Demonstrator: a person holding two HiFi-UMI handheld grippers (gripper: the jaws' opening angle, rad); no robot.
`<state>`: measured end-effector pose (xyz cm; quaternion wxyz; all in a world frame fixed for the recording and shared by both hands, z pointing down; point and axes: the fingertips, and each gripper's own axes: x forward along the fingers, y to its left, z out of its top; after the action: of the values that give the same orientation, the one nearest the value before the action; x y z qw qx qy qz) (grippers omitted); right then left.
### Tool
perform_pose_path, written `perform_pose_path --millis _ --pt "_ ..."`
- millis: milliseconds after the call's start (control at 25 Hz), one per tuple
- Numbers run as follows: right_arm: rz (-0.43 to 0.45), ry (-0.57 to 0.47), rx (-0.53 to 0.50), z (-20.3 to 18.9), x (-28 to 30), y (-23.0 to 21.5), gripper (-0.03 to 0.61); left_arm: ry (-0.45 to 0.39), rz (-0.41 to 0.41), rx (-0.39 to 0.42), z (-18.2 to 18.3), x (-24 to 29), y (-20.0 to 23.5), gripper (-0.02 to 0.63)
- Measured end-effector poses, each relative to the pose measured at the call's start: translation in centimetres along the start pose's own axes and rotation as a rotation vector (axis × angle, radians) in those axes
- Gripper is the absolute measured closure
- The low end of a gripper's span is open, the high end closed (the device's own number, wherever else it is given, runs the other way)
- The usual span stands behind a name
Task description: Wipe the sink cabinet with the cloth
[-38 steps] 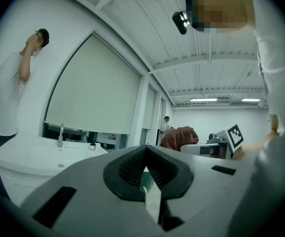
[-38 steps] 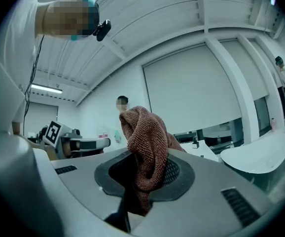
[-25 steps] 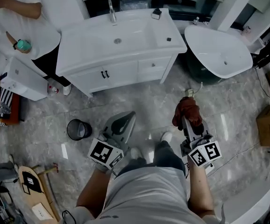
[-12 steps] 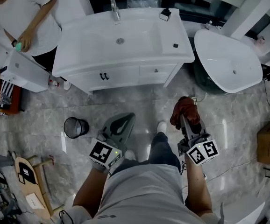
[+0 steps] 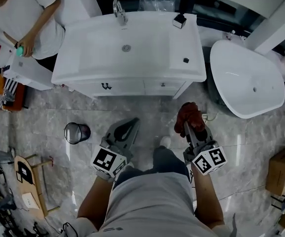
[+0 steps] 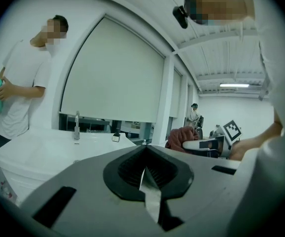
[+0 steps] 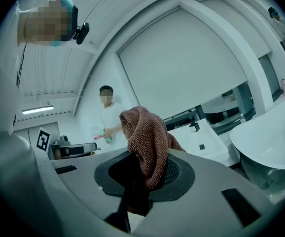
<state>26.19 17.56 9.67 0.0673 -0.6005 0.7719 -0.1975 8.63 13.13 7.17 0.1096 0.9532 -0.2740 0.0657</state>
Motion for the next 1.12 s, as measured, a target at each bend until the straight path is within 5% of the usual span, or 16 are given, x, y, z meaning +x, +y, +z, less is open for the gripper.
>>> perform_pose_path --millis 520,1120 --pt "0.046 0.111 0.022 0.6 4.2 -8.5 0.5 0.033 0.148 -0.045 -0.6 6.8 0.8 0.603" --pt "0.158 0.355 0.002 -9.8 13.4 -6.8 0.5 0.046 0.356 -0.186 -9.0 2.3 7.4 0.603"
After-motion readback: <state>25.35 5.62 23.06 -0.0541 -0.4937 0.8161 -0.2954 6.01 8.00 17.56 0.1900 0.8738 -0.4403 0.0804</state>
